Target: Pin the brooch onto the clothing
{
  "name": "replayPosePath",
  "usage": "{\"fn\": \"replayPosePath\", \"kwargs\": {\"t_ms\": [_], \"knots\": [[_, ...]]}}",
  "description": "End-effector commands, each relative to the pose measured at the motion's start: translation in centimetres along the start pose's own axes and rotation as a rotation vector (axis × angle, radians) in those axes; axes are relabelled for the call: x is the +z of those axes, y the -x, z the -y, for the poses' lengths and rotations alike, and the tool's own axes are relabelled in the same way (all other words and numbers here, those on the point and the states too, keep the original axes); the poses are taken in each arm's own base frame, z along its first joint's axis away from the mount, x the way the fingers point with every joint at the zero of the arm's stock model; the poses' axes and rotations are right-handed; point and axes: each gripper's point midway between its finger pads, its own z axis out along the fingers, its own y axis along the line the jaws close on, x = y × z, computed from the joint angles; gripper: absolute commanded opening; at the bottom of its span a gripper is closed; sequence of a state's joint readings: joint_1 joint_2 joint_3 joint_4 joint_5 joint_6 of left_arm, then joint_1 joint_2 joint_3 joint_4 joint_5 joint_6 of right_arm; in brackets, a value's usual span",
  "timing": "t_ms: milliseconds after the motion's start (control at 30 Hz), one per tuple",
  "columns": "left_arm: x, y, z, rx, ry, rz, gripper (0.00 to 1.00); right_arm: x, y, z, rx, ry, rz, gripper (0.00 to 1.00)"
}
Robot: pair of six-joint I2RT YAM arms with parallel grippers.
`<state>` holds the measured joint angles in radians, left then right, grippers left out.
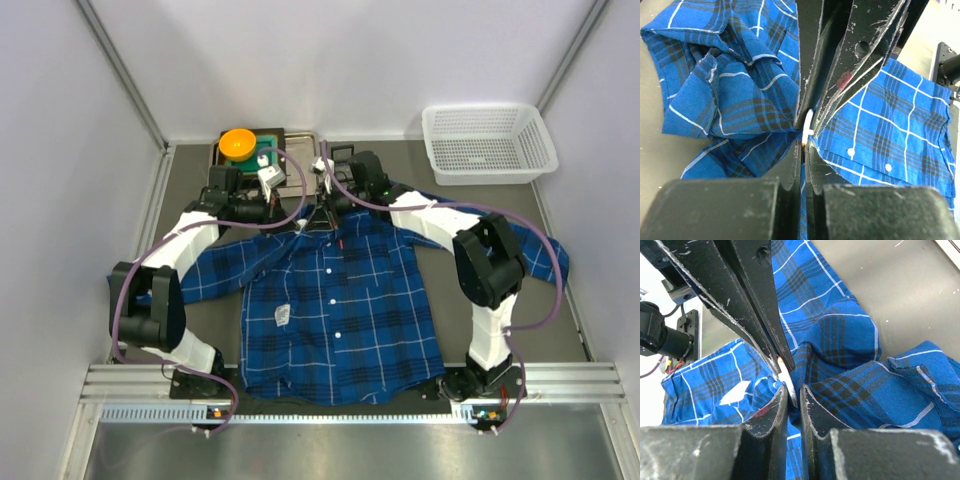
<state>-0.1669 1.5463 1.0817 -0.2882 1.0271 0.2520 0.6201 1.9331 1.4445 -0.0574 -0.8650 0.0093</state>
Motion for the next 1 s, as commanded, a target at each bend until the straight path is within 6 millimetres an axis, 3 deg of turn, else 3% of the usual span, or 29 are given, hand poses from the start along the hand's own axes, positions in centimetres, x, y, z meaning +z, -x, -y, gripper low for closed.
{"fn": "replayPosePath", "kwargs": {"t_ms": [0, 267, 400, 667, 700, 967], "knots": [[0.7, 1.9, 5.1, 0.044, -0.169, 0.042, 0.0, 1.5, 3.3, 1.2, -0.076, -0.083, 0.064, 0.05], [0.8, 2.1, 5.2, 0.045, -0.17, 0.046, 0.0, 1.7, 2.7, 1.4, -0.062, -0.098, 0.04, 0.05], [0.8, 2.0, 5.2, 0.044, -0.17, 0.046, 0.0, 1.7, 2.6, 2.0, -0.019, -0.134, 0.043, 0.0], [0.2, 1.6, 4.3, 0.007, -0.113, 0.063, 0.0, 0.0, 3.3, 3.5, 0.072, -0.14, 0.12, 0.0], [-0.1, 1.7, 4.1, 0.006, -0.106, 0.069, 0.0, -0.5, 4.1, 3.8, 0.062, -0.134, 0.154, 0.0], [-0.3, 1.6, 3.0, -0.054, -0.067, 0.088, 0.0, -0.9, 4.6, 2.0, 0.071, -0.011, 0.231, 0.0]]}}
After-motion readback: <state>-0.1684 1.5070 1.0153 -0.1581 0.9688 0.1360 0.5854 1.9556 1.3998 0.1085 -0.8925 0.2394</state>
